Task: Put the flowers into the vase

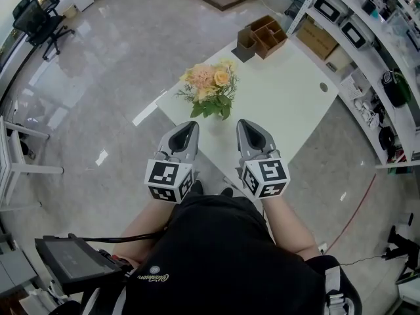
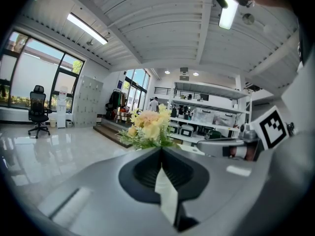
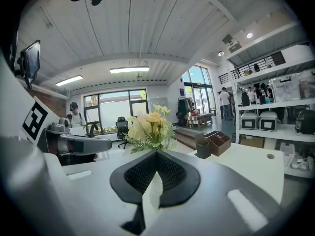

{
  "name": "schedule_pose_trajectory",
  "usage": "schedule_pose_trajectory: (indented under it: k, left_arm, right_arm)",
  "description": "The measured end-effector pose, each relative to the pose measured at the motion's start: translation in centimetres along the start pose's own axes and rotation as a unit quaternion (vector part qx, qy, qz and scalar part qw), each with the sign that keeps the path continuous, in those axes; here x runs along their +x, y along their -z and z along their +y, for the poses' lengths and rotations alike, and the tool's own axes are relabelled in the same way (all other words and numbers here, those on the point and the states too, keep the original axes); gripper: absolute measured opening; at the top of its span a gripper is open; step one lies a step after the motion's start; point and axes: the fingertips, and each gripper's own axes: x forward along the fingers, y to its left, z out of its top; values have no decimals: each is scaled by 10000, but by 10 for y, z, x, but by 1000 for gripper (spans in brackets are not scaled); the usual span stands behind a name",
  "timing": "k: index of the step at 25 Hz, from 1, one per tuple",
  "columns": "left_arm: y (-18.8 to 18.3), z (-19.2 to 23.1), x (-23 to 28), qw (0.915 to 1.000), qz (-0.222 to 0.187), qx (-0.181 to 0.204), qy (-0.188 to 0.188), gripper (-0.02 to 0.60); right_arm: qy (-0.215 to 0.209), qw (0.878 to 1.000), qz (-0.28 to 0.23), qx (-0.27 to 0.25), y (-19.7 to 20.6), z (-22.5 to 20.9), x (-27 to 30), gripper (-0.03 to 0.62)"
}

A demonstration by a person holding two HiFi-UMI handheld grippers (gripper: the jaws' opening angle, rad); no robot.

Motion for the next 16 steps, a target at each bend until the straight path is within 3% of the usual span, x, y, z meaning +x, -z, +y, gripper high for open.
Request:
schedule_pose_trajectory:
  k: [16]
  left_arm:
    - [2, -4, -3, 10000, 18, -48, 29, 6]
  right_arm:
    - [-114, 9999, 52, -59, 2, 6, -4, 0]
